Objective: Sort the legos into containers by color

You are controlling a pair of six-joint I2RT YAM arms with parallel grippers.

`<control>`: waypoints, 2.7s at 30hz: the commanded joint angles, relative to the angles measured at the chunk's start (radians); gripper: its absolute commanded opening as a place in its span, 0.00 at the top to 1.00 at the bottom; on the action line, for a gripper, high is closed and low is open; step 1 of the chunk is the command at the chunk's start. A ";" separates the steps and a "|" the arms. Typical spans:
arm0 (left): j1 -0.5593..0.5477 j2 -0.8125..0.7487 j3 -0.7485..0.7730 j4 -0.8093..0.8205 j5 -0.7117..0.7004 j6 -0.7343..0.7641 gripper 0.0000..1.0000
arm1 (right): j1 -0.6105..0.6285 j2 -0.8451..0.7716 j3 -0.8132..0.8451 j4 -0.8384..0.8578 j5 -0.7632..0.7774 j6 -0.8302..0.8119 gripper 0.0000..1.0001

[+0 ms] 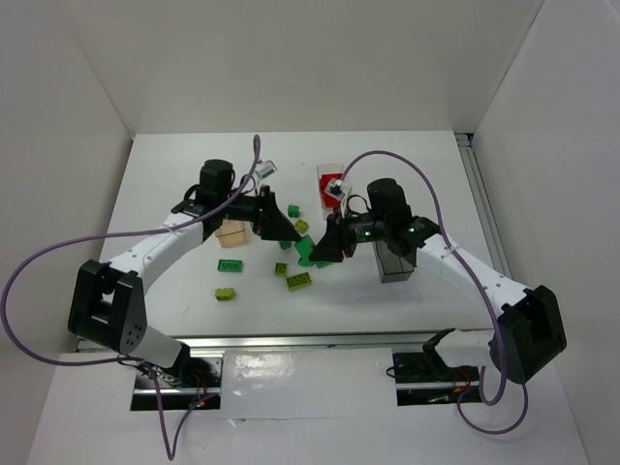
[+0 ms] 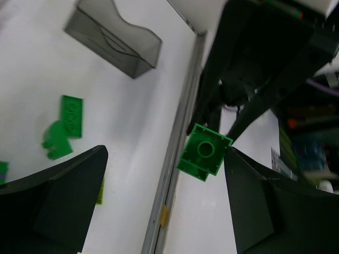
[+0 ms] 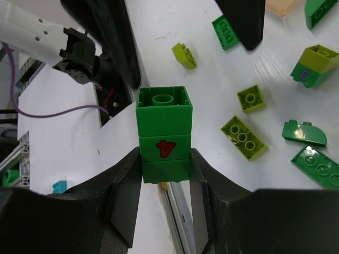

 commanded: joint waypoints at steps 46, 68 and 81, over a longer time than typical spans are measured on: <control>0.088 0.200 0.193 -0.132 0.021 0.023 1.00 | 0.007 0.070 0.041 0.012 0.072 0.055 0.79; 0.199 0.120 0.257 -0.448 -1.085 -0.225 1.00 | 0.018 0.142 0.030 0.108 0.325 0.162 0.79; 0.171 0.336 0.469 -0.596 -1.180 -0.212 0.14 | 0.036 0.247 0.112 0.107 0.344 0.162 0.79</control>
